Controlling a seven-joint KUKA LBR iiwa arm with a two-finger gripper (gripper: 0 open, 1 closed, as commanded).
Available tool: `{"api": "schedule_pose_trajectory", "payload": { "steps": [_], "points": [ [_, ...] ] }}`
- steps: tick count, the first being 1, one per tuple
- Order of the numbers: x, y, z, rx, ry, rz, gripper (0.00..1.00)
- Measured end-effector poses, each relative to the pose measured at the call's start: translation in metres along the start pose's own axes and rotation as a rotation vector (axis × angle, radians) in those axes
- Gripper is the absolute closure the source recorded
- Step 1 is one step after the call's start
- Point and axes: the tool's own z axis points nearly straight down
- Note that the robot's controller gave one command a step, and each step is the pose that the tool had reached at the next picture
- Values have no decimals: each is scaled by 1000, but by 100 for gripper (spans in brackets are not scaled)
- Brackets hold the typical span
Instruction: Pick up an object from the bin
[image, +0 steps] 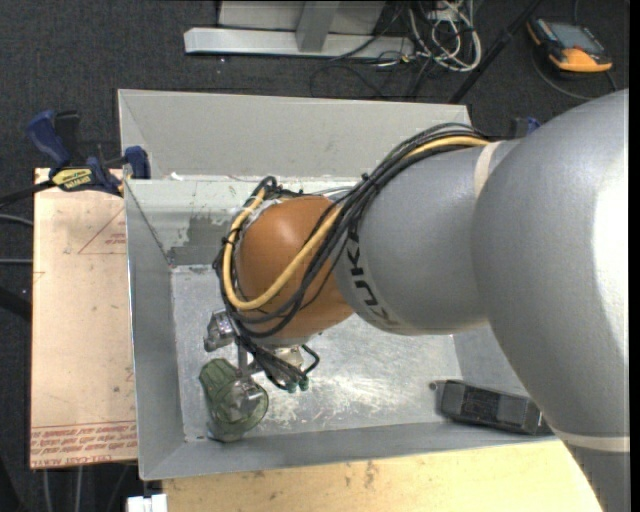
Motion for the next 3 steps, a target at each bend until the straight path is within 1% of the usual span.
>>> {"api": "schedule_pose_trajectory", "payload": {
  "steps": [1, 2, 3],
  "points": [
    [4, -1, 5, 3, 29, -8, 100],
    [7, -1, 7, 4, 40, -8, 0],
    [7, -1, 7, 4, 40, -8, 100]
  ]
}}
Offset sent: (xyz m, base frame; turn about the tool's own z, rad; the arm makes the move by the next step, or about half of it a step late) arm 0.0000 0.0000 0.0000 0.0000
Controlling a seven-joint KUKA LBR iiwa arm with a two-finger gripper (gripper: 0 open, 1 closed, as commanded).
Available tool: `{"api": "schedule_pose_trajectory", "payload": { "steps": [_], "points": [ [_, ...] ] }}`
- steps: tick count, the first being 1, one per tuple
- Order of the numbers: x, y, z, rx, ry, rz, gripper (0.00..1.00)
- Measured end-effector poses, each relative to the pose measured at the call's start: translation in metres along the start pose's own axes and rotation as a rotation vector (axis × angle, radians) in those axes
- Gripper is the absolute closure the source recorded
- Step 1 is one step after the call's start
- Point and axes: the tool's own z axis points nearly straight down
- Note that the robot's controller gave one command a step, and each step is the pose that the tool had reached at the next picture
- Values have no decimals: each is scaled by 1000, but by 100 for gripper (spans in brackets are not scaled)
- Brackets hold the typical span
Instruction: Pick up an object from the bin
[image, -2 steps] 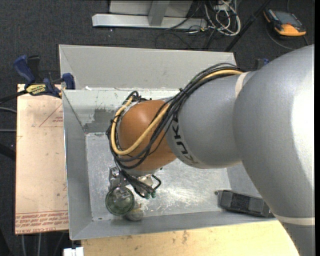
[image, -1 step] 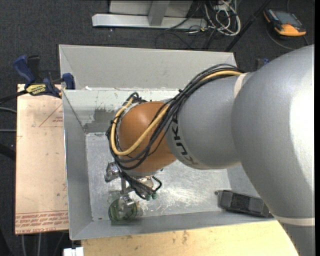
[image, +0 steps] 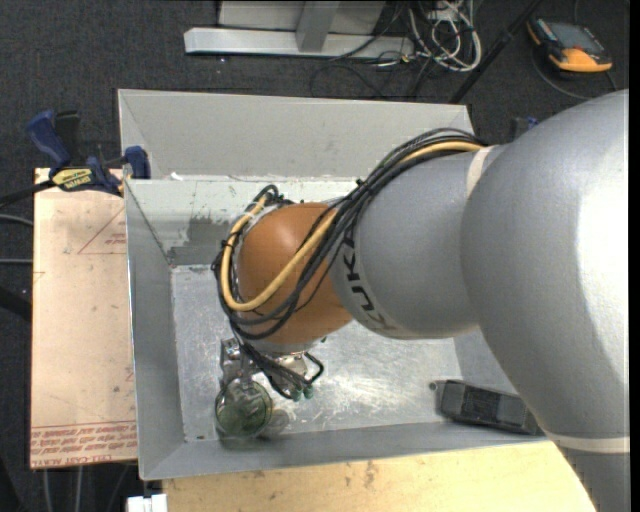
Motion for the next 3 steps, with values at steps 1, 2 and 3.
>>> {"api": "schedule_pose_trajectory", "payload": {
  "steps": [1, 2, 3],
  "points": [
    [0, 0, 0, 0, 0, 0, 0],
    [-2, 0, -2, -1, -6, 1, 100],
    [0, 0, 0, 0, 0, 0, 0]
  ]
}}
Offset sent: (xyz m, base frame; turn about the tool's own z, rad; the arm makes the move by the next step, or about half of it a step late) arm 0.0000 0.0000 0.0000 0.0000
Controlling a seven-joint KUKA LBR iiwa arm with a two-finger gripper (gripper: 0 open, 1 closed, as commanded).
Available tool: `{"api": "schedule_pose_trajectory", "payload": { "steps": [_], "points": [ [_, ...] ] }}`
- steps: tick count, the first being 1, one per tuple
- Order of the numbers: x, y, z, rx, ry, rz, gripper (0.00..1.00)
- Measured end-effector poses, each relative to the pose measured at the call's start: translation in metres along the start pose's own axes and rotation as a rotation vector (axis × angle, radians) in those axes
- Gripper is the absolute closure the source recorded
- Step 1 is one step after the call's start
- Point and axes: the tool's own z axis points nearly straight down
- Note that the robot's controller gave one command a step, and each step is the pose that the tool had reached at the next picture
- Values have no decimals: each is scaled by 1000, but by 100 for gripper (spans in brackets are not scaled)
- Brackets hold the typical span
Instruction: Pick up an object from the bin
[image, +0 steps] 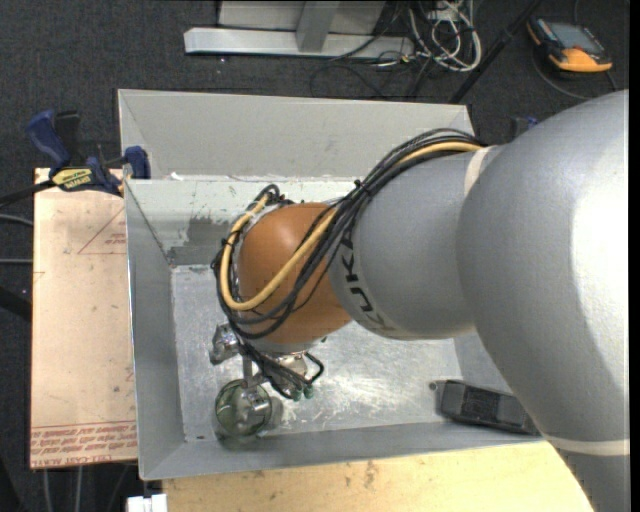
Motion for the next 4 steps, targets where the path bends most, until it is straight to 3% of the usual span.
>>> {"api": "schedule_pose_trajectory", "payload": {
  "steps": [1, 2, 3, 4],
  "points": [
    [-2, 0, -2, -1, -6, 1, 100],
    [0, 0, 0, 0, 0, 0, 0],
    [-2, 0, -2, -1, -6, 1, 100],
    [0, 0, 0, 0, 0, 0, 0]
  ]
}}
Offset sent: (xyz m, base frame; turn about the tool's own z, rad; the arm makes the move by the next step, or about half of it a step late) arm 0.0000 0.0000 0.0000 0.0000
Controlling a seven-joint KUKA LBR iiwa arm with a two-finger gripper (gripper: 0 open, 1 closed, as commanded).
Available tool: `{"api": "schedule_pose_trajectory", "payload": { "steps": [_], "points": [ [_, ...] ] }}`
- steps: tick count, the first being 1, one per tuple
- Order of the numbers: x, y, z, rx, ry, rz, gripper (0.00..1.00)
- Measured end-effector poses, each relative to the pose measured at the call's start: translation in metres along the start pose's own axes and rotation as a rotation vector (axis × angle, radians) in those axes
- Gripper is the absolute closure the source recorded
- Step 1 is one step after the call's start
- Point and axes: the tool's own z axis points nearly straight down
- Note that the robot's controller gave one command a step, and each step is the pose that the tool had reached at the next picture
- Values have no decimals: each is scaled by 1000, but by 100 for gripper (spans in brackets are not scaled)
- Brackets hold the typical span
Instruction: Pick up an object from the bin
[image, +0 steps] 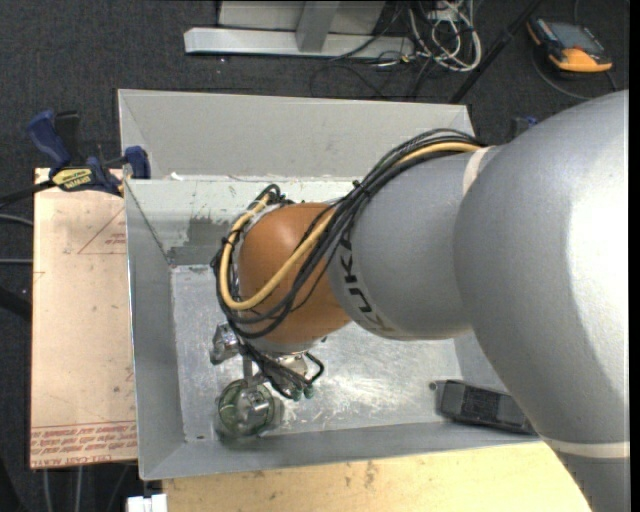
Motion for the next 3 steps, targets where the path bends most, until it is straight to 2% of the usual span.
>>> {"api": "schedule_pose_trajectory", "payload": {
  "steps": [1, 2, 3],
  "points": [
    [-2, 0, -2, -1, -5, 1, 100],
    [0, 0, 0, 0, 0, 0, 0],
    [0, 0, 0, 0, 0, 0, 0]
  ]
}}
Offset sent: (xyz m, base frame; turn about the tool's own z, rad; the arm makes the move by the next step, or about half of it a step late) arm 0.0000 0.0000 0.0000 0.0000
